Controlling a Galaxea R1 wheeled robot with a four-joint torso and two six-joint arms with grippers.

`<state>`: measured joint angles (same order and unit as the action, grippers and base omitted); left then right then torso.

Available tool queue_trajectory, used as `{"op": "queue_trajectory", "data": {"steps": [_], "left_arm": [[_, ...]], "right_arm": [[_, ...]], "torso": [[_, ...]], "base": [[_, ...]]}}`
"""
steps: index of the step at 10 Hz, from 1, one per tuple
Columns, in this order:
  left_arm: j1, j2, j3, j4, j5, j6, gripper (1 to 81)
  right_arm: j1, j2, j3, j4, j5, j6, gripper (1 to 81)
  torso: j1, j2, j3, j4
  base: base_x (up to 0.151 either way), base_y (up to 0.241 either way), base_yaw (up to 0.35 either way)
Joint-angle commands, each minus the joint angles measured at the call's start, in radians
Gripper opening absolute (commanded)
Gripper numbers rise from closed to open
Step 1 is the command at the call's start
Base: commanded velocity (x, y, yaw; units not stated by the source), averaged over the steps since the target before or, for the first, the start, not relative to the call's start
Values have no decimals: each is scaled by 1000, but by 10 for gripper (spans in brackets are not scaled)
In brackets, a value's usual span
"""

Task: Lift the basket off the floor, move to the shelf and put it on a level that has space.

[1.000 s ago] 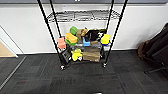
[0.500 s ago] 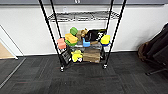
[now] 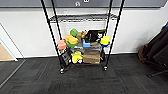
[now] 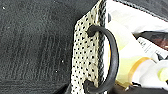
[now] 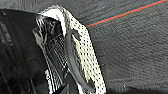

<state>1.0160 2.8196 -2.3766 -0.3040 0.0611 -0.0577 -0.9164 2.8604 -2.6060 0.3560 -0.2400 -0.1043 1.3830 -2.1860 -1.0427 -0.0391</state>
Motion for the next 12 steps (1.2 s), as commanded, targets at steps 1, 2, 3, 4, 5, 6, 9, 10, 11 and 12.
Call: {"op": "queue_trajectory", "data": {"steps": [1, 2, 3, 4, 5, 6, 9, 10, 11, 12], "left_arm": [[-116, 2, 11, -11, 56, -2, 811], [-116, 9, 16, 0, 56, -2, 811], [-118, 14, 16, 2, 56, -2, 811], [-118, 14, 13, 2, 56, -2, 811], [-119, 14, 13, 2, 54, -2, 811], [-119, 20, 13, 3, 54, -1, 811], [-119, 42, -21, 5, 40, 9, 811], [-134, 52, -42, 6, 34, 10, 811], [-151, 68, -61, 13, 36, 12, 811], [-165, 87, -82, 29, 36, 10, 811]], "right_arm": [[139, 18, -52, 18, -76, 1, 811], [148, 39, -57, 18, -81, 1, 811], [153, 58, -61, 17, -81, 1, 811], [159, 67, -65, 26, -81, 1, 811], [168, 70, -65, 37, -81, 1, 811], [175, 76, -63, 41, -79, 1, 811], [167, 107, -65, 52, -64, 1, 811], [165, 108, -66, 61, -58, 23, 811], [164, 108, -66, 61, -55, 40, 811], [159, 113, -65, 63, -38, 47, 811]], "torso": [[60, -93, 0, 0], [20, -31, 0, 0], [40, -64, 0, 0], [49, -78, 0, 0], [53, -85, -53, 0], [55, -88, -94, 0], [53, -85, -51, 0], [53, -85, -68, 0], [53, -85, -77, 0], [53, -84, -78, 0]], "base": [[0, 0, 0], [0, 0, 0], [0, 0, 0], [0, 0, 0], [0, 0, 0], [0, 0, 0], [0, 0, 0], [0, 0, 0], [0, 0, 0], [0, 0, 0]]}}
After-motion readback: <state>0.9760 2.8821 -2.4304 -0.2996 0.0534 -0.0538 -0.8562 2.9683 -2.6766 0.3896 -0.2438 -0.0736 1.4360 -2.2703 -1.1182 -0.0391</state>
